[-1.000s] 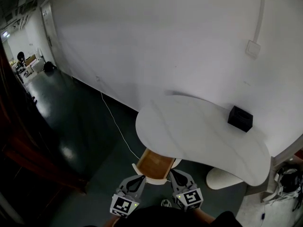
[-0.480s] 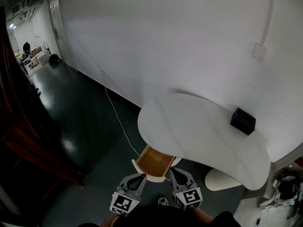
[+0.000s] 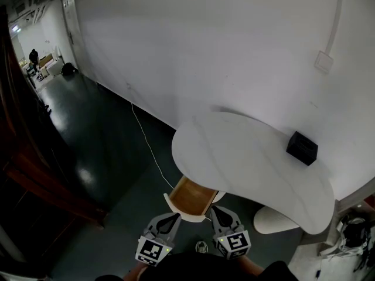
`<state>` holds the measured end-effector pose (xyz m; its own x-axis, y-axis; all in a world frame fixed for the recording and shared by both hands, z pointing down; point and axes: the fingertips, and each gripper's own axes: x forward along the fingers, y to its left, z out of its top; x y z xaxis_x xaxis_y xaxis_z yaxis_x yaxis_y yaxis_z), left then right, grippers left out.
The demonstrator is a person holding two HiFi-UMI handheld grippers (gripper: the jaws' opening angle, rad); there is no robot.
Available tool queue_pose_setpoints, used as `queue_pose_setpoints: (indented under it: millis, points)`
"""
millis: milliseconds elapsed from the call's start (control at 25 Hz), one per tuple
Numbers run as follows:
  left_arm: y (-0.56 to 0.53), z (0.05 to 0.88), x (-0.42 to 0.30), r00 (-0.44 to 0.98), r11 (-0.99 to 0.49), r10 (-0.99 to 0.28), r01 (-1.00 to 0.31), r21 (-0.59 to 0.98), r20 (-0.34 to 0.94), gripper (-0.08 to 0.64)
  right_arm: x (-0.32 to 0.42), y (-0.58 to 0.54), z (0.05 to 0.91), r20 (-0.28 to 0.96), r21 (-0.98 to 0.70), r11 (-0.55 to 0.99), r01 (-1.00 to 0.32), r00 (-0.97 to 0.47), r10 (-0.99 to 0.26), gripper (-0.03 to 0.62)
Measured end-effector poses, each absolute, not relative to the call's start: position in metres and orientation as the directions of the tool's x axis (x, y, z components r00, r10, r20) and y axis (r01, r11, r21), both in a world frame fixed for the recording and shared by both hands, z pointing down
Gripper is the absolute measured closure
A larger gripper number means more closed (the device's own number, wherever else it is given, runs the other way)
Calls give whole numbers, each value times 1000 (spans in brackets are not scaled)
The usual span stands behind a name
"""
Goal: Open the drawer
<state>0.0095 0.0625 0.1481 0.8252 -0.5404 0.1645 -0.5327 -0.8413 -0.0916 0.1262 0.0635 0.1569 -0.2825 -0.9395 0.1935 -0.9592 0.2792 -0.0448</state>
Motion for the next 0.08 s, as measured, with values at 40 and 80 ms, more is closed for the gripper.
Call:
queue_pose_setpoints:
  millis: [40,80]
  points:
    - [62,149,9,825,-841,-540,-533,-91,167,541,126,63,157,193,-43,278,-960,-281,-940,589]
    - [62,150,7,824,-841,-541,-533,-90,170,541,126,62,157,192,-41,277,-960,-280,-941,589]
